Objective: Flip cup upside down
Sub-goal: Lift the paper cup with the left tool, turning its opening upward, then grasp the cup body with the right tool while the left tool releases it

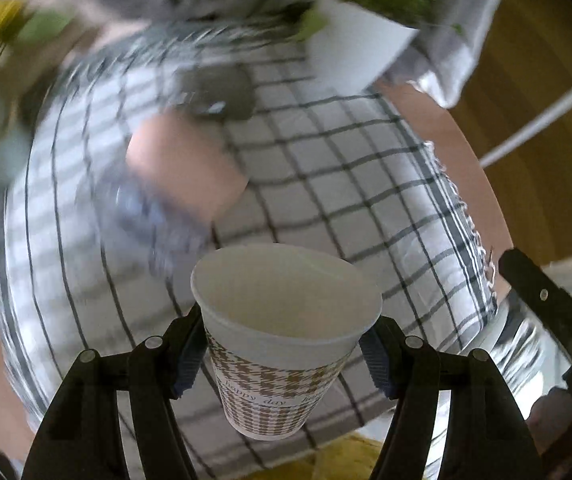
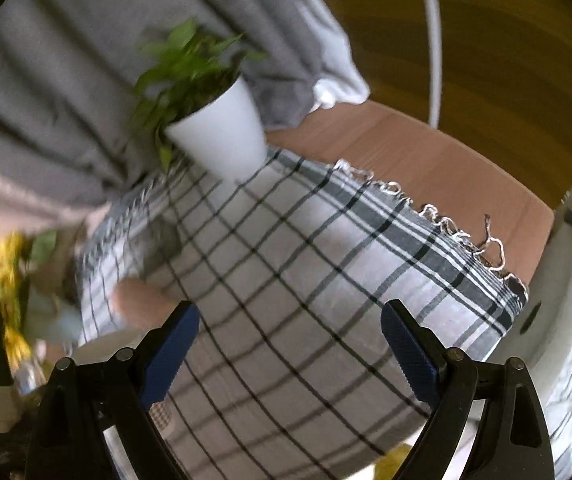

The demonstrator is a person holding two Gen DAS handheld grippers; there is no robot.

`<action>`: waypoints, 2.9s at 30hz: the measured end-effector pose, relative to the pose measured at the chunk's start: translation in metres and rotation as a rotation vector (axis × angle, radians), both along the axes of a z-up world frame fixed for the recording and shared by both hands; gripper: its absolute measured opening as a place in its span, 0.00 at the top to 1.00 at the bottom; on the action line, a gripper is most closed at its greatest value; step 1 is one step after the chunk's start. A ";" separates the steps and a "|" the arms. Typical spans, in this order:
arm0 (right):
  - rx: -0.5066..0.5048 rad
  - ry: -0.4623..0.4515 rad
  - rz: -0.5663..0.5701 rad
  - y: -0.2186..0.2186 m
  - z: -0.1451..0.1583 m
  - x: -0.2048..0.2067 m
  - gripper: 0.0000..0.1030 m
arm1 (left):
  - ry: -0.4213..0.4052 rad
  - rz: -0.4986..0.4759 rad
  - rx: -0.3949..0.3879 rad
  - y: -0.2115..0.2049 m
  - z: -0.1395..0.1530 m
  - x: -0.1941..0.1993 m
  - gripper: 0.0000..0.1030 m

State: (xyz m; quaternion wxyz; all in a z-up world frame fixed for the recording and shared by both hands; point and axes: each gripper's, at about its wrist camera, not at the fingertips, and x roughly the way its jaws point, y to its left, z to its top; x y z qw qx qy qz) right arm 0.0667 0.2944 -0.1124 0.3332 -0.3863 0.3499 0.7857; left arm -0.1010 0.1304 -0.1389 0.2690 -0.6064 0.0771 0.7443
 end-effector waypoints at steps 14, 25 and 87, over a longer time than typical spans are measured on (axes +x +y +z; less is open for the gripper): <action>-0.019 -0.197 0.320 -0.013 -0.057 -0.015 0.10 | -0.085 0.311 0.047 -0.023 -0.052 0.024 0.35; -0.007 -0.258 0.376 -0.013 -0.072 -0.034 0.10 | -0.183 0.354 0.014 -0.025 -0.084 0.009 0.35; 0.174 -0.123 0.739 -0.133 -0.080 -0.057 0.45 | 0.242 0.510 -0.253 -0.148 -0.062 0.083 0.01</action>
